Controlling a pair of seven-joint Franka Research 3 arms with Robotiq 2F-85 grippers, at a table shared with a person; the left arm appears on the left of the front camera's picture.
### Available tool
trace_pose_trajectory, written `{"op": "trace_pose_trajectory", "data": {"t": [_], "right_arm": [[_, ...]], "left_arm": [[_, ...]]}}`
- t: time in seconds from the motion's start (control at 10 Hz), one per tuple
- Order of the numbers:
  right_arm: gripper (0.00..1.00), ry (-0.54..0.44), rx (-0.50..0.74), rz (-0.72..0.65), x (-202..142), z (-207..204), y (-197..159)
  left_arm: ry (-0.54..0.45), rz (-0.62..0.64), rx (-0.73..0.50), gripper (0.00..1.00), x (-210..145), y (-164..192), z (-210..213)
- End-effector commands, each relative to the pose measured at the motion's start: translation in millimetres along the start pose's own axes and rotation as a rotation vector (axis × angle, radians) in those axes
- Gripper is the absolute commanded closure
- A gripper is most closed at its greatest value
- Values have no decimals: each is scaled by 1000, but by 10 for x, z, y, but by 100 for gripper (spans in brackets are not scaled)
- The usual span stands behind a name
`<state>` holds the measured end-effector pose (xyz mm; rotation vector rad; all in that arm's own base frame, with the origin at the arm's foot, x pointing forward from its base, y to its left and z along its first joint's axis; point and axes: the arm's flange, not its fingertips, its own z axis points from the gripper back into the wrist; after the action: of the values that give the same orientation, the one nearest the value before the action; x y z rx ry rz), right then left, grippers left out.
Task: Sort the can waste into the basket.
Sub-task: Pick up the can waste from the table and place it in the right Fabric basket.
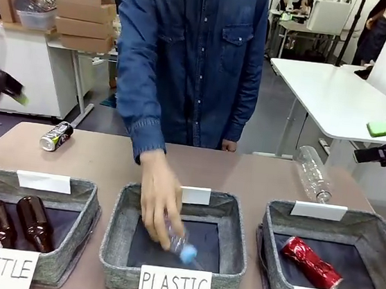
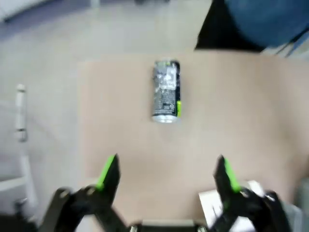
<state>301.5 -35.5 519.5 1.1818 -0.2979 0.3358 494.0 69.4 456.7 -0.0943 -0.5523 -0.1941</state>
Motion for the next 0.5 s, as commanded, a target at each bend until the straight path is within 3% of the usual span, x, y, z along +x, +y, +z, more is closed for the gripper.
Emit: {"op": "trace_pose_trajectory", "data": {"t": [0.0,0.1,0.2,0.3,0.4], "right_arm": [[0,8,-1,30,1,25,-2],[0,8,-1,30,1,25,-2],[0,8,-1,30,1,25,-2],[0,8,-1,30,1,25,-2],[0,8,-1,30,1,25,-2]], "left_arm": [[165,-25,64,0,448,136,-306],[221,-50,14,0,518,106,-569],[240,25,-42,0,583,88,-752],[165,-46,40,0,275,23,-675],[165,-46,40,0,275,23,-675]]}}
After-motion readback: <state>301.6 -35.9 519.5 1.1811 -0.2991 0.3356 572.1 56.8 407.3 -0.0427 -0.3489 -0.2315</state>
